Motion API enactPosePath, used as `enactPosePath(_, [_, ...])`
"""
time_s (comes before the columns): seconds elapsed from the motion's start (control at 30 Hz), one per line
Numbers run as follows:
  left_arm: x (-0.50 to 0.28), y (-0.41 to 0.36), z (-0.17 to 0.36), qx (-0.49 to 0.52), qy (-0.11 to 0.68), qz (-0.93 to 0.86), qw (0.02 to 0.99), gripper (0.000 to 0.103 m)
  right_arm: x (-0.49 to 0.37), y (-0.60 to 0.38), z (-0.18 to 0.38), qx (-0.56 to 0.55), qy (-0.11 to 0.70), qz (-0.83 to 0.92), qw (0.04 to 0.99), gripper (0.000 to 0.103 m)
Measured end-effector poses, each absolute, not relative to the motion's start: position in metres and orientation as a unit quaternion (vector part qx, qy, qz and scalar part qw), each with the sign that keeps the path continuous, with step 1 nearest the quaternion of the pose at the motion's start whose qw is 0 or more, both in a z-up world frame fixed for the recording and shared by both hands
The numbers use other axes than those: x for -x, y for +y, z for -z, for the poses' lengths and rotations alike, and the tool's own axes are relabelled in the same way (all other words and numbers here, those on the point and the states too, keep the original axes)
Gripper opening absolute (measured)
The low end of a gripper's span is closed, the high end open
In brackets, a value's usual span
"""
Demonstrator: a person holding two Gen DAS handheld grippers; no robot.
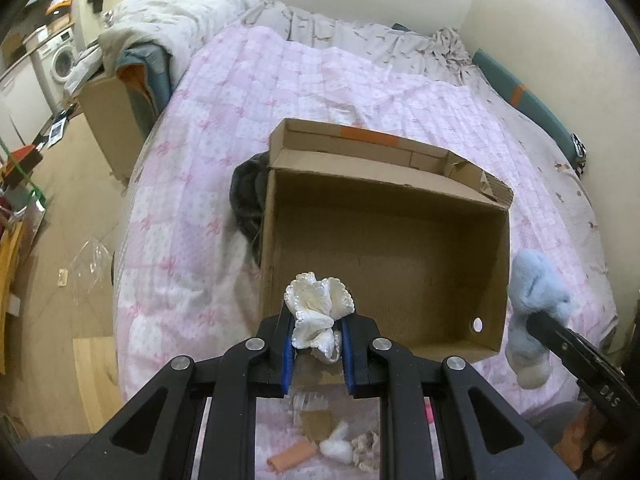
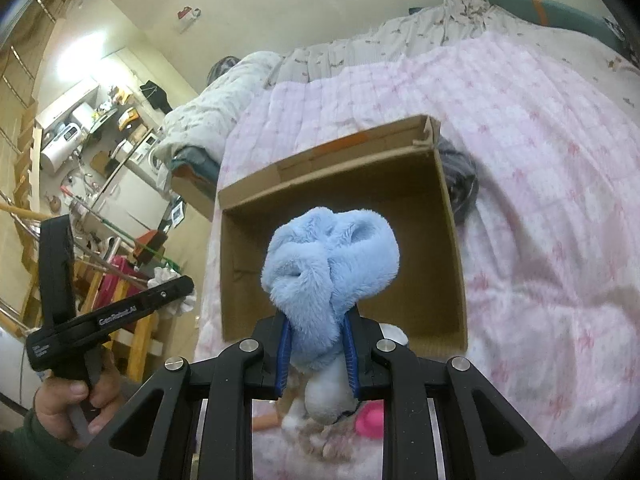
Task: Organize soft objects
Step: 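Carry the white cloth and blue plush over the box with both grippers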
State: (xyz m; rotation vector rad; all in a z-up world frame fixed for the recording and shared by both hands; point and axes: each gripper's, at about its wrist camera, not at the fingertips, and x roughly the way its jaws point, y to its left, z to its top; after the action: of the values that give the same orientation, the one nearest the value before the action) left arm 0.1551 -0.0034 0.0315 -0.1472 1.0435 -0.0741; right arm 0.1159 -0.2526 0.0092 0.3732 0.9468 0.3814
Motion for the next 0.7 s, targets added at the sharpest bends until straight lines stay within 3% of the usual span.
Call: enactPosePath(0.7, [-0.176, -0.025, 0.037, 0.035, 0.505, 0.043, 0.861, 0.018, -0.151, -0.250, 0.056, -0.141, 0.477, -0.128, 0.858, 0.024])
